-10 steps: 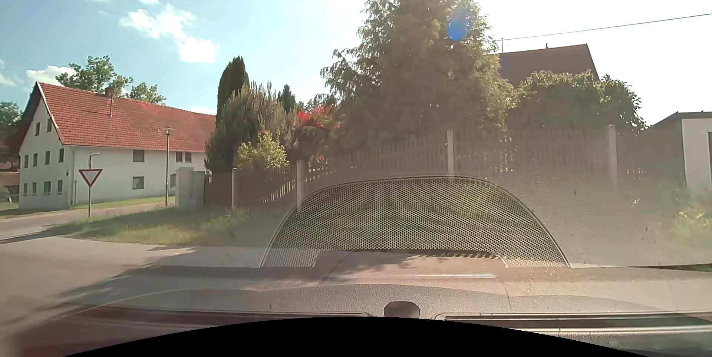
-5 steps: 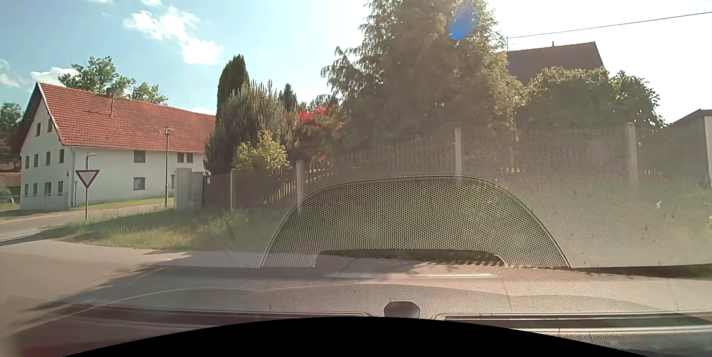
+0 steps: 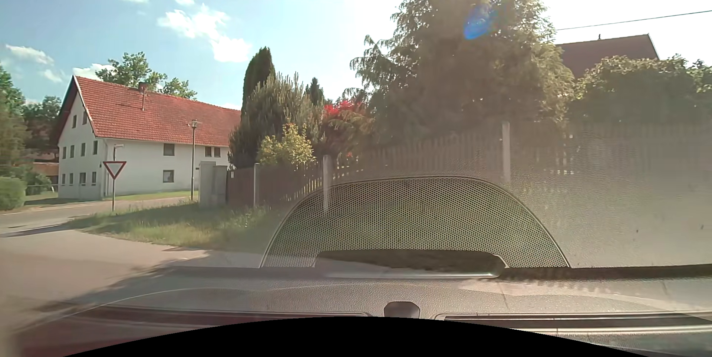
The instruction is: Follow the waypoints while adhering to traffic rules and regulations
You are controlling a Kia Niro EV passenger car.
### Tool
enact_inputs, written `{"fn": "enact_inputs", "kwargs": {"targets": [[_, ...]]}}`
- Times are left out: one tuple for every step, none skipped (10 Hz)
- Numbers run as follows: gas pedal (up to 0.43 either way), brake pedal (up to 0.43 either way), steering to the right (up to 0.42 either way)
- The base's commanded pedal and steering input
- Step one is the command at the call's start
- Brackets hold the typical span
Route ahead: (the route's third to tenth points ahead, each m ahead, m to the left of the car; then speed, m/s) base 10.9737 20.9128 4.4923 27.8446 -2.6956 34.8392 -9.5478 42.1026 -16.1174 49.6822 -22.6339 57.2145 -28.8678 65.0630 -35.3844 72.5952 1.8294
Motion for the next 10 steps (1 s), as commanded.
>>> {"fn": "enact_inputs", "kwargs": {"targets": [[0.157, 0.006, -0.571], [0.169, 0.006, -0.592], [0.169, 0.006, -0.6], [0.177, 0.006, -0.604], [0.189, 0.006, -0.606], [0.189, 0.006, -0.607], [0.197, 0.006, -0.616], [0.197, 0.006, -0.63], [0.197, 0.006, -0.639], [0.197, 0.006, -0.643]]}}
